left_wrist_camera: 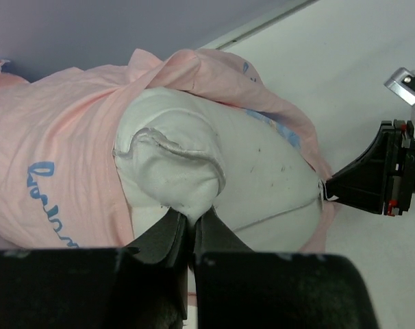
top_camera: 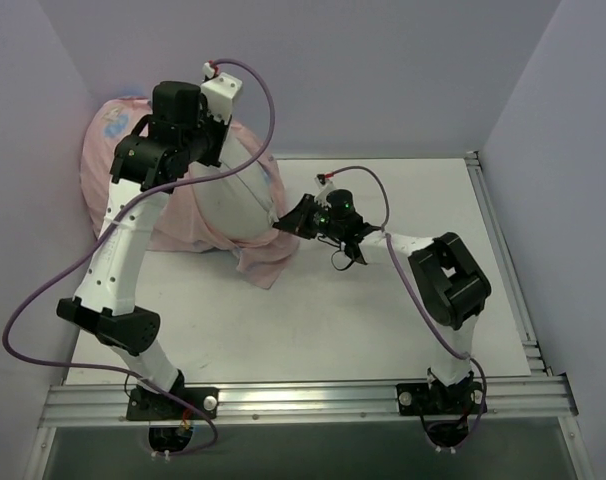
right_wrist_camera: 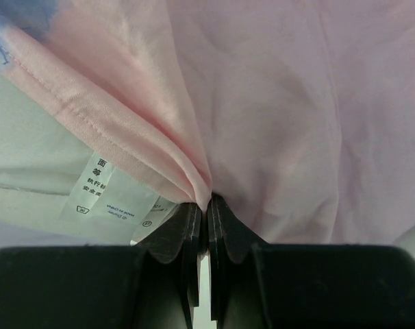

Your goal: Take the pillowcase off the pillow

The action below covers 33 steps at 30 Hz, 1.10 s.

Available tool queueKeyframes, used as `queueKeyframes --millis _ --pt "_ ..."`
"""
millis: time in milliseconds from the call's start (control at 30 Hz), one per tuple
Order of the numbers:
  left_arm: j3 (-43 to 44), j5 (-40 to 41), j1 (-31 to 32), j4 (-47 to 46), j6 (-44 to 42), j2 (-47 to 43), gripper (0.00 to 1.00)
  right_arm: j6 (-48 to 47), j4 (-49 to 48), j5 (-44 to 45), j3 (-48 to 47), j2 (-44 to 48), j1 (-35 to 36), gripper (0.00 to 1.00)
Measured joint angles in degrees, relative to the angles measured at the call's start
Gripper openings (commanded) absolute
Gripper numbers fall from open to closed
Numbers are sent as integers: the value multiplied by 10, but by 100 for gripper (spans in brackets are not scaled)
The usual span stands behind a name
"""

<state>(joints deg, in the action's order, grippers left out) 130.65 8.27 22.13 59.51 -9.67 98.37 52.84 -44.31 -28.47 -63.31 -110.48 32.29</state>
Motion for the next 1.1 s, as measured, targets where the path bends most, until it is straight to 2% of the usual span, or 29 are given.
queueKeyframes --millis 33,67,100,200,233,267,433,633,667,733,767,800,867,900,967,1100 --pt "-16 -9 0 -5 -8 -7 2 -6 11 0 1 5 0 0" --pt "-29 -19 -1 -10 -16 -12 10 -15 29 1 1 12 3 0" --pt "-39 -30 -1 -12 -22 -13 31 -28 52 4 1 16 11 0" --pt "-53 -73 -3 -12 -30 -1 63 -59 112 23 -2 19 33 0" --pt "-55 -87 -4 -12 -29 5 97 -67 134 30 -2 19 43 0" --pt "-60 -101 -5 -15 -28 11 94 -73 154 36 -2 19 52 0" --pt "-106 -138 7 -26 -23 17 94 -76 201 43 -2 19 88 0" --pt "-111 -150 92 -32 -50 2 94 -61 191 45 -2 19 101 0" --pt "-122 -150 109 -38 -52 -6 91 -58 190 45 -2 19 101 0" --pt "-169 -144 138 -56 -55 -31 70 -49 182 45 1 19 102 0" --pt "-193 -141 148 -57 -57 -41 64 -42 172 45 7 20 102 0" --pt "-219 -134 153 -60 -58 -48 63 -32 158 46 18 22 102 0" --pt "-253 -110 152 -71 -60 -47 65 -9 129 50 48 29 101 0" --pt "-268 -97 151 -76 -61 -42 71 9 103 53 70 34 101 0" --pt "-293 -72 148 -91 -61 -30 78 59 40 63 128 45 101 0" --pt "-321 -35 154 -123 -61 -2 84 157 -74 79 215 45 101 0"
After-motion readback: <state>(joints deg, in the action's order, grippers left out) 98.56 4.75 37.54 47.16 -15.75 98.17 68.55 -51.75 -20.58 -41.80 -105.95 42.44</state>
